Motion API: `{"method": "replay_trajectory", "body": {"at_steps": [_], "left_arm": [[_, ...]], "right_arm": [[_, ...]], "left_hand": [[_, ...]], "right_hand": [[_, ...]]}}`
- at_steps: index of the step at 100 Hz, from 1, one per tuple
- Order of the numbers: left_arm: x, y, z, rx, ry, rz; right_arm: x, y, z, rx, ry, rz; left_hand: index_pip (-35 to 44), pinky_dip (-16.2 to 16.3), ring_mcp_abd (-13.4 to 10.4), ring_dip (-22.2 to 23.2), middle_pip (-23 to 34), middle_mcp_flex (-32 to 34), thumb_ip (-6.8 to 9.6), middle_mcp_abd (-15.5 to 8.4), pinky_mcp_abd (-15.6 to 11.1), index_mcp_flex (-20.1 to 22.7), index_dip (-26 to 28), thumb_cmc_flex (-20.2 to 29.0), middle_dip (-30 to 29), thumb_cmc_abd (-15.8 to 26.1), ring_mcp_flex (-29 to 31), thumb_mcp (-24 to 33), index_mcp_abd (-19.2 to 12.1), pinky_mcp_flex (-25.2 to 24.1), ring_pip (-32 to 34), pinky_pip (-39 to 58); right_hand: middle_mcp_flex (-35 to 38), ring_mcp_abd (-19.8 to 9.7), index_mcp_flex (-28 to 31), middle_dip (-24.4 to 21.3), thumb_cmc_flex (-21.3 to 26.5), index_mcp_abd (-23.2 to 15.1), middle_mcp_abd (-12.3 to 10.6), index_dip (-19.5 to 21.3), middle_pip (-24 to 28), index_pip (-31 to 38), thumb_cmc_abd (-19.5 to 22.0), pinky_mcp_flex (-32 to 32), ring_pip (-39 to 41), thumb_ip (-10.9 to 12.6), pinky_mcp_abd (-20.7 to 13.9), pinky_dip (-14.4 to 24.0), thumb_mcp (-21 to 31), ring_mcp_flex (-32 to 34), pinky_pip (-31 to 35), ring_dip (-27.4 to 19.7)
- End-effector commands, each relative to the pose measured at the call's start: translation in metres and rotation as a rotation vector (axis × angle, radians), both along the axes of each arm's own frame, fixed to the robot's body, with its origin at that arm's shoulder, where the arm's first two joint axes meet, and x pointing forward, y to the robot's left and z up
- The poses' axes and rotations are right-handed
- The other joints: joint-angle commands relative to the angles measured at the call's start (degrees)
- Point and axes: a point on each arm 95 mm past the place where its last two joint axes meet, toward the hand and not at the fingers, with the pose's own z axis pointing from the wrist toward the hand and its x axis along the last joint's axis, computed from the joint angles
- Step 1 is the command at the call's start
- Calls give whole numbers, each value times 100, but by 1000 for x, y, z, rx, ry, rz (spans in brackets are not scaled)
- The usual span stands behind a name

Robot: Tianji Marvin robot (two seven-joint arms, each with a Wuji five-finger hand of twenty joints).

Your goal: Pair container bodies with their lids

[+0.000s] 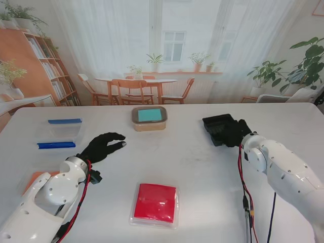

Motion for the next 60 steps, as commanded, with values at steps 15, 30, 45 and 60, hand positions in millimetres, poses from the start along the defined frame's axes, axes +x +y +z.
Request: {"method": "replay_trajectory", "body": {"at_steps": [15, 30, 45, 60], "left_arm": [[-3, 2, -3, 6, 0, 2], [-4, 2, -3, 5, -1, 0], [-5, 2, -3, -1, -4, -3], [-7, 2, -4, -9, -7, -6]], "right_arm": [[3, 13, -1, 39, -1, 22], [1, 18, -1, 60, -5, 38], [-4, 26, 0, 76, -1, 56], [-10, 36, -1, 85, 15, 80]], "left_hand": [[-68, 82, -111, -46, -67, -110, -106, -114, -46, -79, -26, -207, -51, 118, -162, -126, -136, -92, -156, -143], [-67, 85, -113, -45, -66, -108, -106, -107, -51, -77, -26, -210, -50, 116, -161, -128, -140, -93, -155, -148], [-68, 85, -119, -47, -67, -109, -106, -109, -54, -78, -25, -208, -50, 115, -162, -125, -138, -92, -158, -158], [-68, 87, -121, -48, -69, -111, -106, -111, -59, -78, -25, -208, -50, 119, -166, -127, -144, -95, -161, -168]], "right_hand": [[500, -9, 522, 472, 185, 465, 160, 55, 566, 402, -227, 38, 917, -143, -213, 129, 146, -48, 465, 331], [885, 36, 586, 815, 182, 642, 245, 133, 978, 456, -304, 72, 1352, -110, -282, 216, 230, 151, 828, 502], [1084, 97, 612, 1022, 217, 845, 327, 183, 1168, 488, -364, 89, 1463, -108, -293, 253, 319, 289, 1011, 632], [1071, 132, 670, 1077, 256, 988, 372, 200, 1162, 509, -450, 85, 1466, -103, -281, 253, 403, 284, 1069, 685]]}}
